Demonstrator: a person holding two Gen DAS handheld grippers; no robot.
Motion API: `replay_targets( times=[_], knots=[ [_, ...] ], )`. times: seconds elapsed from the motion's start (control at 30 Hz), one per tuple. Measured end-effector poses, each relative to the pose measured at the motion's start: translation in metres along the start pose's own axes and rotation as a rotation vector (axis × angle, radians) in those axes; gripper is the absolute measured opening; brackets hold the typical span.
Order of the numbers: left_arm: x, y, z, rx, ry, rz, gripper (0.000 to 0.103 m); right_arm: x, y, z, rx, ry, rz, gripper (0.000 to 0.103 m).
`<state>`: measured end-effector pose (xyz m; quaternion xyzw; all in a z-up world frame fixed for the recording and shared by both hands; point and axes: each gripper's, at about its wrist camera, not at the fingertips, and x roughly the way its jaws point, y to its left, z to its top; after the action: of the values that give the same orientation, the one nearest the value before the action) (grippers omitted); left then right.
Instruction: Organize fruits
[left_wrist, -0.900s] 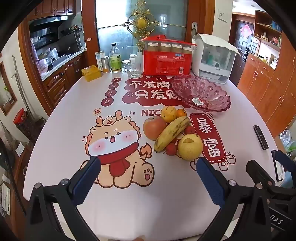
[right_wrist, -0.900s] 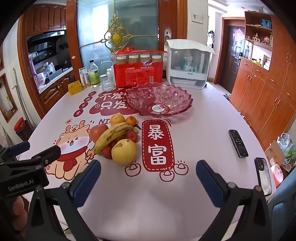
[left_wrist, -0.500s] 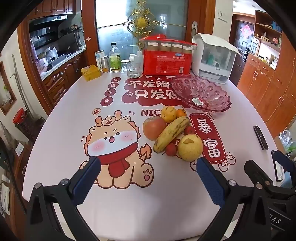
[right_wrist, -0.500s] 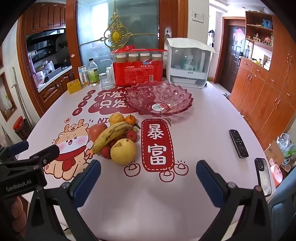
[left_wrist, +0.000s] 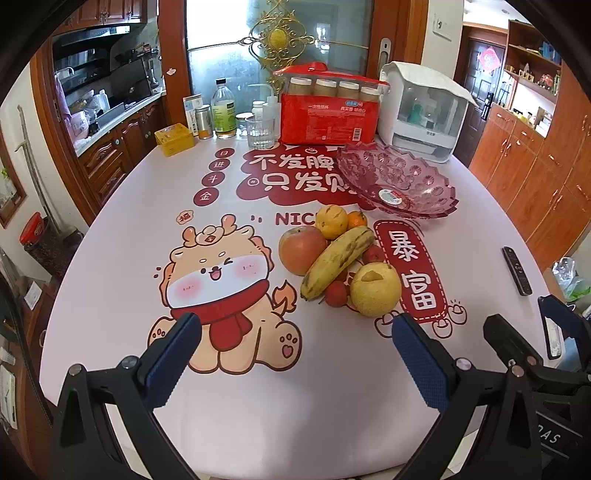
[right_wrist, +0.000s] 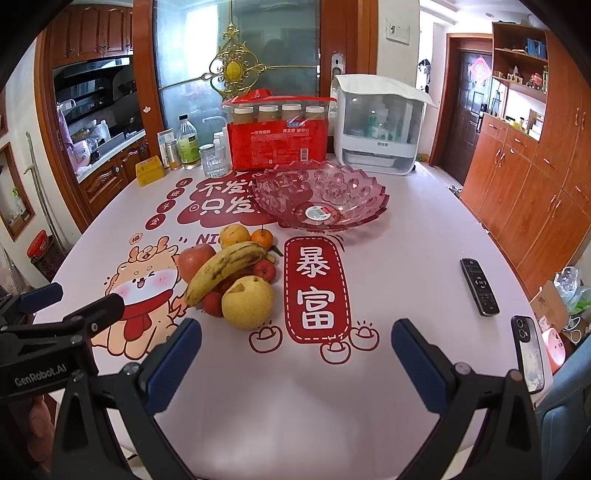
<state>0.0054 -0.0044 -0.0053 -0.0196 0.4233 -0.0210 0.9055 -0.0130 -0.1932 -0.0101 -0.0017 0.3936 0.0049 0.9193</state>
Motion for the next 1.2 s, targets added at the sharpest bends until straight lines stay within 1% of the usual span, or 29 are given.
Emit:
replay_targets(
  times=[0.17,0.3,0.83,1.07,1.2],
  knots=[
    [0.001,-0.001,-0.001,0.014,-0.008,0.018,0.102,0.001,-0.002,0.000,0.010,0.015,0.022,0.103],
    [0.002,0.000,0.001,0.010,-0.006,0.011,0.102,0.002,-0.002,0.000,0.008,0.015,0.023,0.103],
    [0.002,0.001,0.002,0.014,-0.005,0.022,0.102,0.003,0.002,0.000,-0.003,0.013,0.024,0.103],
    [0.001,0.007,0.007,0.002,-0.020,-0.017,0.102,0.005,0.001,0.005,-0.019,0.008,0.022,0.103],
    [0.004,0.006,0.012,0.011,-0.020,-0.001,0.102,0.007,0.000,0.009,-0.026,0.004,0.019,0.103]
  ],
)
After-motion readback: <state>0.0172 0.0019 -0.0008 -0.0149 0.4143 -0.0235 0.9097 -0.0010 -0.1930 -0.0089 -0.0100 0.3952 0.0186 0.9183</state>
